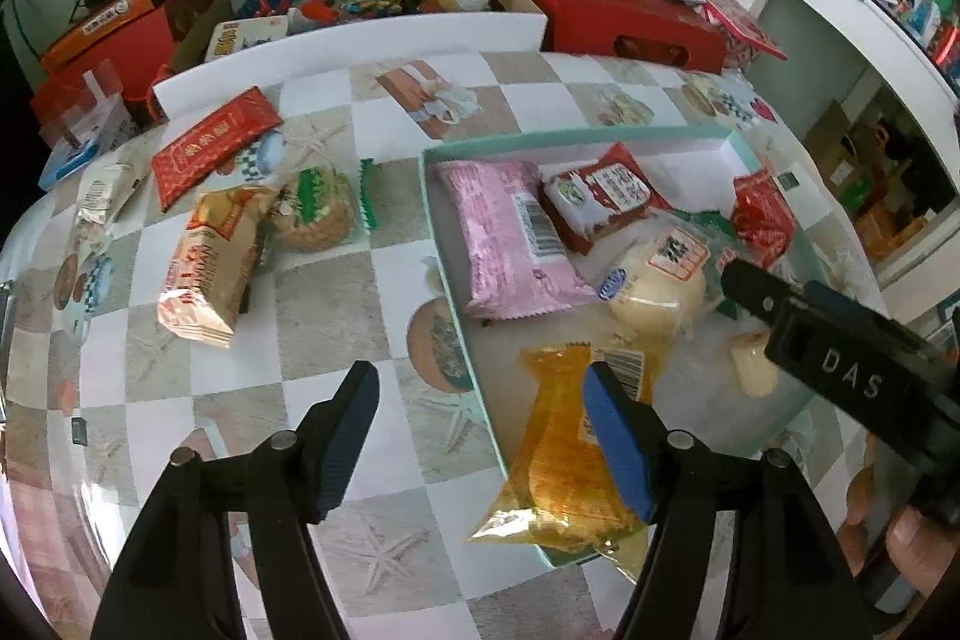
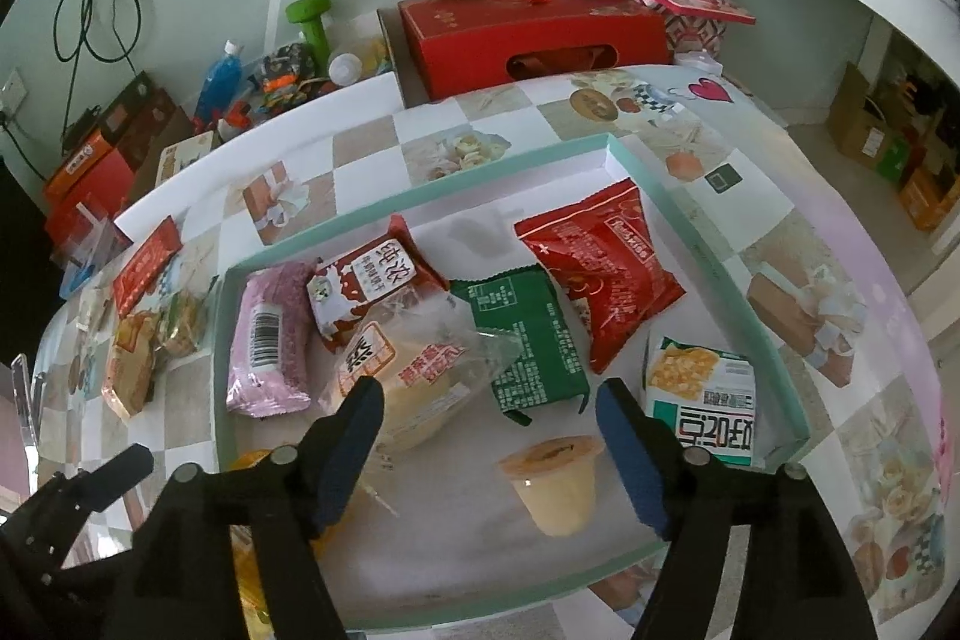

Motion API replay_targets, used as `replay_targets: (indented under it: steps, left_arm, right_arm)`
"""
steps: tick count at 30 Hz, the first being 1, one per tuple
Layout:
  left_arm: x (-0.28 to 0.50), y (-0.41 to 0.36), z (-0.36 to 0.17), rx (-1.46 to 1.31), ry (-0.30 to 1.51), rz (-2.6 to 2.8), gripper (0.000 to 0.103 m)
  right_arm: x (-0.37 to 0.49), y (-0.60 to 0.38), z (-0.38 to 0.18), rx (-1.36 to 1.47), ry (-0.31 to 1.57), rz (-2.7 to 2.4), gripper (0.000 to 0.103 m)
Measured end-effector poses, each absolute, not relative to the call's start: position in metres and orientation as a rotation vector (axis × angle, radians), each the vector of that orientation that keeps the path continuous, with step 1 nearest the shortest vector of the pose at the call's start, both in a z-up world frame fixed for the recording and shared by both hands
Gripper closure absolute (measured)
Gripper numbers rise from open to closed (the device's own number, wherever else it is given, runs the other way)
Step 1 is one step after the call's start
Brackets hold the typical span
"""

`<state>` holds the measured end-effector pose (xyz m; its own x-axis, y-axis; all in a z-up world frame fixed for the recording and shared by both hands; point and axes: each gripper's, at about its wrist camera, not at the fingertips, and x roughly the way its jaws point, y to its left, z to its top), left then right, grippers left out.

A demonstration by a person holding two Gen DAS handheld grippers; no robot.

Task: Organize snacks
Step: 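Open the right gripper to drop the cake cup while the left lowers and releases the bread bag, then withdraw both grippers from the tray toward the remaining snacks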

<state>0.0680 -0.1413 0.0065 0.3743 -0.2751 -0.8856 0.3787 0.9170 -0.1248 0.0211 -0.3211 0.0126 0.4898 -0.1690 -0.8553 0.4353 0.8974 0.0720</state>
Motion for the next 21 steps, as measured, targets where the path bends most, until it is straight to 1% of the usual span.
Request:
replay_targets:
  steps: [1,5,7,8,9,10,21]
  left_arm:
    - [0.069,-0.139,0.008,0.102,1.105,-0.408,0.019]
    - [0.075,-0.127,0.013,0.075,1.084,-0.356,0.017]
    - [0.078,-0.118,0.014,0.063,1.074,-0.317,0.016]
    - [0.08,-0.114,0.015,0.059,1.069,-0.298,0.015]
    - [0.082,-0.108,0.015,0.052,1.062,-0.27,0.009]
    - [0.084,-0.103,0.016,0.045,1.054,-0.249,0.007]
    - [0.102,-0.04,0.016,0.004,1.019,-0.029,0.006]
  right_arm:
    - [0.021,-0.321,0.012,0.297,0.997,-0.372,0.019]
    - [0.023,-0.318,0.013,0.287,0.989,-0.368,0.01]
    - [0.024,-0.315,0.014,0.277,0.985,-0.363,0.003]
    - [0.025,-0.313,0.014,0.274,0.984,-0.359,0.001]
    - [0.026,-0.311,0.014,0.268,0.981,-0.352,0.0]
    - [0.027,-0.309,0.015,0.263,0.976,-0.345,0.0]
    - [0.037,-0.276,0.017,0.196,0.963,-0.278,0.0]
